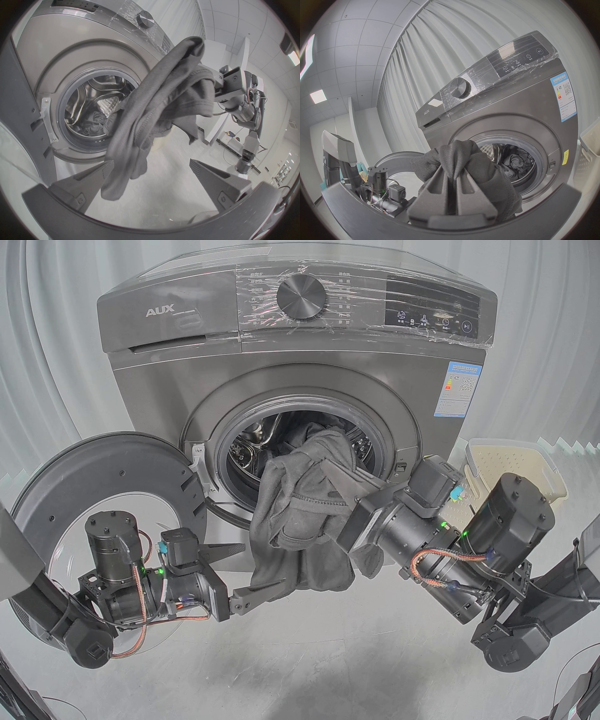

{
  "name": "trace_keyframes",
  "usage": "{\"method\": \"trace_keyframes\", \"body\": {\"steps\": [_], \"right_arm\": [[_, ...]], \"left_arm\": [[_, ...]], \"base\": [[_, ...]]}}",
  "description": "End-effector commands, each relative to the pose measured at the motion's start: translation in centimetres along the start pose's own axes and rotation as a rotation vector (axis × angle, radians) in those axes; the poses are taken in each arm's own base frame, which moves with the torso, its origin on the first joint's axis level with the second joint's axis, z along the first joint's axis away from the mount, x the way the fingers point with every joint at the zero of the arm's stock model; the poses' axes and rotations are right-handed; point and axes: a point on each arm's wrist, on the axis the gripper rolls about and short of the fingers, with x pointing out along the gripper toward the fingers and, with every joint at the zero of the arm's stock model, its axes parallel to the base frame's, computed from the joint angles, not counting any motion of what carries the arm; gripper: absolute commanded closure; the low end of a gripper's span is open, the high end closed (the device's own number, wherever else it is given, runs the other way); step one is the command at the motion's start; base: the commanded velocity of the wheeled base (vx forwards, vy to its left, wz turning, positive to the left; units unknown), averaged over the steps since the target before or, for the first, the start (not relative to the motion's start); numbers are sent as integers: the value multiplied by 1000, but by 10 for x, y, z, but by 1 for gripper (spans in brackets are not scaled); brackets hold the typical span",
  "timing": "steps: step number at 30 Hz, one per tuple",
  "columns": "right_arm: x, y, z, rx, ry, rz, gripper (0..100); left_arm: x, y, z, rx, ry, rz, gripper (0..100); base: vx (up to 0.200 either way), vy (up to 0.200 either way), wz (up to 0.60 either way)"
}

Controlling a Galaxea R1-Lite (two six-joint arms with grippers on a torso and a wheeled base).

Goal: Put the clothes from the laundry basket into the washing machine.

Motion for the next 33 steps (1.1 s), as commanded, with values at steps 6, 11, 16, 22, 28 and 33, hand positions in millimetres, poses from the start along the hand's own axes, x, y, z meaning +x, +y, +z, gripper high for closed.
{"method": "trace_keyframes", "body": {"steps": [6,11,16,22,28,33], "right_arm": [[0,1,1,2,-4,4,100],[-1,3,2,4,-7,9,100],[-1,4,2,6,-7,12,100],[-5,4,-1,4,6,14,100],[-8,4,-4,3,17,13,100],[-8,4,-4,2,18,12,100]], "left_arm": [[30,20,-18,12,-38,61,0],[38,32,-22,8,-43,110,0],[44,39,-18,12,-67,129,0],[55,47,-19,18,-81,144,0],[65,50,-11,43,-134,137,0],[66,47,-11,47,-136,104,0]], "base": [[0,0,0],[0,0,0],[0,0,0],[0,0,0],[0,0,0],[0,0,0]]}}
